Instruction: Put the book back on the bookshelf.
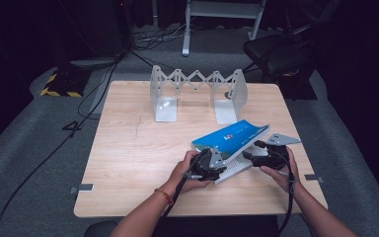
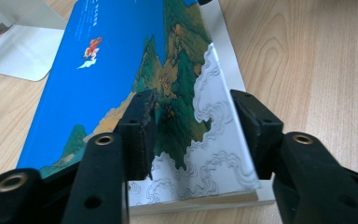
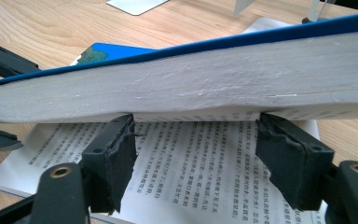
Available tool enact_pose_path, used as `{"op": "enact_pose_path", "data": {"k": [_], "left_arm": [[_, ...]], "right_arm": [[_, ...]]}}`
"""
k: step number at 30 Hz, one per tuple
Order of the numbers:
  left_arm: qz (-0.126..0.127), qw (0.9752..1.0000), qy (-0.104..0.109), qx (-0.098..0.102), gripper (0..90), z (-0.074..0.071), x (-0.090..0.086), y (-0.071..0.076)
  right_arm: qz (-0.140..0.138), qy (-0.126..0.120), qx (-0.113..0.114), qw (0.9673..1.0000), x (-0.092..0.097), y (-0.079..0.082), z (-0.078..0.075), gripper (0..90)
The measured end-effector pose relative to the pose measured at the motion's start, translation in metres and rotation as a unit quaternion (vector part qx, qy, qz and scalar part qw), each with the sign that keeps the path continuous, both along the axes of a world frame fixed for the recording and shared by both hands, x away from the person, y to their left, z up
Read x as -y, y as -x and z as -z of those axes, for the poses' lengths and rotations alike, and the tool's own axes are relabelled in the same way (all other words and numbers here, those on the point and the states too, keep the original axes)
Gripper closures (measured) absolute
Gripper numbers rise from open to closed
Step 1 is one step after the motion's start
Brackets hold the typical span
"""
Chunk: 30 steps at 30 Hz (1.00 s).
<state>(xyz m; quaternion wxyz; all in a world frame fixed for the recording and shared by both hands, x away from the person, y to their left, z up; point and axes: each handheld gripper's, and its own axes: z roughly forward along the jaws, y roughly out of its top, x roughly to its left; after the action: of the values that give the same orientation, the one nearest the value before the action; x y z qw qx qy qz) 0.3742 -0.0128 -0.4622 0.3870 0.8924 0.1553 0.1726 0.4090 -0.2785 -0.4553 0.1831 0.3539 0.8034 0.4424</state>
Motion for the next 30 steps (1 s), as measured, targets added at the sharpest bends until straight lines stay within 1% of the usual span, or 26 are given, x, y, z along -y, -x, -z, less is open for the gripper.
{"op": "enact_pose_path", "data": {"k": [2,3,4,5,6,7,9,10,11,12,13,14,15,16,17,18,19,20,21,22,23,27,29,30], "left_arm": [[-0.007,1.0000,0.001,-0.005,54.1,0.000,0.001,0.000],[-0.012,0.9999,-0.001,-0.009,52.2,0.000,0.002,0.000],[-0.025,0.9995,-0.008,-0.018,47.3,0.002,0.005,-0.001],[-0.029,0.9992,-0.015,-0.023,38.1,0.003,0.007,-0.001],[-0.034,0.9989,-0.020,-0.024,31.0,0.005,0.008,-0.002],[-0.036,0.9988,-0.022,-0.023,27.9,0.006,0.009,-0.002],[-0.042,0.9987,-0.018,-0.020,26.7,0.008,0.011,-0.003],[-0.046,0.9986,-0.020,-0.016,26.8,0.007,0.011,-0.003],[-0.046,0.9986,-0.020,-0.016,28.4,0.007,0.011,-0.003],[-0.054,0.9983,-0.021,-0.011,28.4,0.008,0.012,-0.004],[-0.065,0.9974,-0.032,-0.008,31.7,0.008,0.012,-0.006],[-0.065,0.9974,-0.032,-0.008,35.2,0.008,0.012,-0.006],[-0.064,0.9974,-0.032,-0.006,35.2,0.008,0.012,-0.006],[-0.061,0.9976,-0.030,-0.006,38.0,0.008,0.011,-0.006],[-0.058,0.9978,-0.033,-0.002,46.2,0.007,0.011,-0.006],[-0.053,0.9977,-0.037,0.022,52.3,0.006,0.011,-0.003],[-0.053,0.9977,-0.037,0.022,57.0,0.006,0.011,-0.003],[-0.050,0.9967,-0.046,0.045,64.2,0.003,0.010,0.000],[-0.050,0.9967,-0.046,0.045,68.6,0.003,0.010,0.000],[-0.059,0.9965,-0.035,0.049,68.6,0.000,0.007,-0.001],[-0.059,0.9969,-0.029,0.043,73.0,-0.002,0.005,-0.003],[-0.053,0.9980,-0.018,0.029,74.2,-0.004,-0.002,-0.006],[-0.048,0.9984,-0.016,0.026,74.2,-0.005,-0.008,-0.007],[-0.046,0.9986,-0.015,0.022,74.1,-0.007,-0.012,-0.007]], "right_arm": [[0.000,-0.002,0.000,1.0000,0.000,0.000,0.000,29.0],[0.000,-0.002,0.000,1.0000,0.000,0.000,0.000,29.0],[-0.001,-0.003,0.001,1.0000,0.001,0.000,0.000,29.0],[-0.001,-0.004,0.002,1.0000,0.001,0.000,0.000,29.0],[-0.001,-0.005,0.003,1.0000,0.001,0.000,0.000,29.0],[0.000,-0.005,0.003,1.0000,0.001,0.000,0.000,29.1],[0.000,-0.004,0.004,1.0000,0.000,0.000,-0.001,29.1],[0.000,-0.005,0.006,1.0000,0.000,0.000,0.000,29.1],[0.000,-0.008,0.006,0.9999,0.000,0.000,-0.001,29.1],[0.000,-0.008,0.006,0.9999,0.000,0.000,-0.001,29.1],[0.001,-0.008,0.007,0.9999,0.000,0.000,-0.001,29.1],[0.001,-0.008,0.007,0.9999,0.000,0.000,-0.001,29.1],[0.000,-0.009,0.007,0.9999,0.000,0.000,-0.001,29.1],[0.000,-0.008,0.006,0.9999,0.000,0.000,-0.001,29.1],[0.000,-0.009,0.005,0.9999,0.000,0.000,-0.001,29.1],[0.001,-0.010,0.005,0.9999,0.000,-0.001,-0.001,29.0],[0.001,-0.010,0.005,0.9999,0.000,-0.001,-0.001,29.0],[0.002,-0.021,-0.001,0.9998,0.001,-0.002,0.000,28.9],[0.002,-0.021,-0.001,0.9998,0.001,-0.002,0.000,28.9],[0.001,-0.025,-0.004,0.9997,0.002,-0.002,0.000,28.9],[-0.001,-0.029,-0.006,0.9995,0.004,-0.003,0.000,29.0],[-0.016,-0.025,-0.005,0.9995,0.006,-0.002,0.000,29.6],[-0.032,-0.017,-0.002,0.9993,0.008,0.000,0.001,30.3],[-0.044,-0.018,0.000,0.9989,0.009,0.001,0.000,30.3]]}}
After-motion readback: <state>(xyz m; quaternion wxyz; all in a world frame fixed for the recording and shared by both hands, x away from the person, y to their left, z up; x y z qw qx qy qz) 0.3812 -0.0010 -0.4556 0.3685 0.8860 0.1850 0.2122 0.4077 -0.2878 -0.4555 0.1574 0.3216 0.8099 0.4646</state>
